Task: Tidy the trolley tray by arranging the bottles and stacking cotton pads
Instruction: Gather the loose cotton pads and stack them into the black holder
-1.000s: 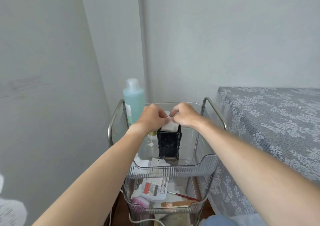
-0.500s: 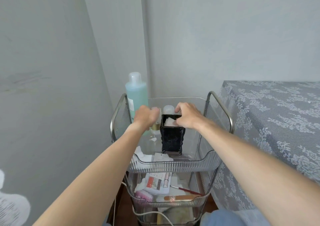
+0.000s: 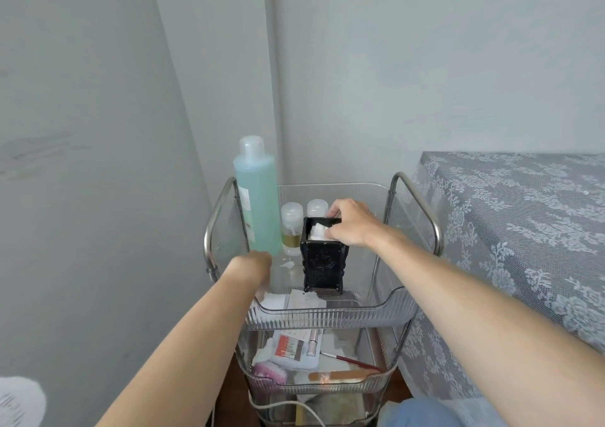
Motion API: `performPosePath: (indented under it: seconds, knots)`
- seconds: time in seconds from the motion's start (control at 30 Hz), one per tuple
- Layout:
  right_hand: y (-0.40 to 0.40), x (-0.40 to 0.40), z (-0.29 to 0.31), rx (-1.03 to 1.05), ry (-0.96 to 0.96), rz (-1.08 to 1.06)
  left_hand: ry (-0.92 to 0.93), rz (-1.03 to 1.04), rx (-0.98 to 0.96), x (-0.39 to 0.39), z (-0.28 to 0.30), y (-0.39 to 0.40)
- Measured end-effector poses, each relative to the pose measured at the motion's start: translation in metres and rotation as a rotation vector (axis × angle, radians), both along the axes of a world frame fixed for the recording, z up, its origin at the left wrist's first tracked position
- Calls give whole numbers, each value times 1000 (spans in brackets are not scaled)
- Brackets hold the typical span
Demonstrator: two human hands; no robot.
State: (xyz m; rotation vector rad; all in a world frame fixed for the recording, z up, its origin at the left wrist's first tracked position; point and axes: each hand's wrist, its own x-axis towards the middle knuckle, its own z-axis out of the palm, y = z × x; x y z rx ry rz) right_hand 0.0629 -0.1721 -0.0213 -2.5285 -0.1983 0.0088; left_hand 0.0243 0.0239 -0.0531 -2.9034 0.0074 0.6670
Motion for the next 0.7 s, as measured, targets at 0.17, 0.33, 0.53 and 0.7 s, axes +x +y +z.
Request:
performPosePath:
  seconds: [0.17, 0.33, 0.53, 0.7]
  knots:
    - [-8, -5, 4, 52, 1, -6, -60, 59, -304, 6, 0, 12]
    - [-12, -7, 5, 122, 52, -10, -207, 60, -624, 21, 23, 19]
    - [-6, -11, 3, 84, 79, 12, -107, 81, -348, 8, 20, 12]
    - [-4, -13, 0, 79, 64, 32, 21, 78, -130, -7, -3, -6]
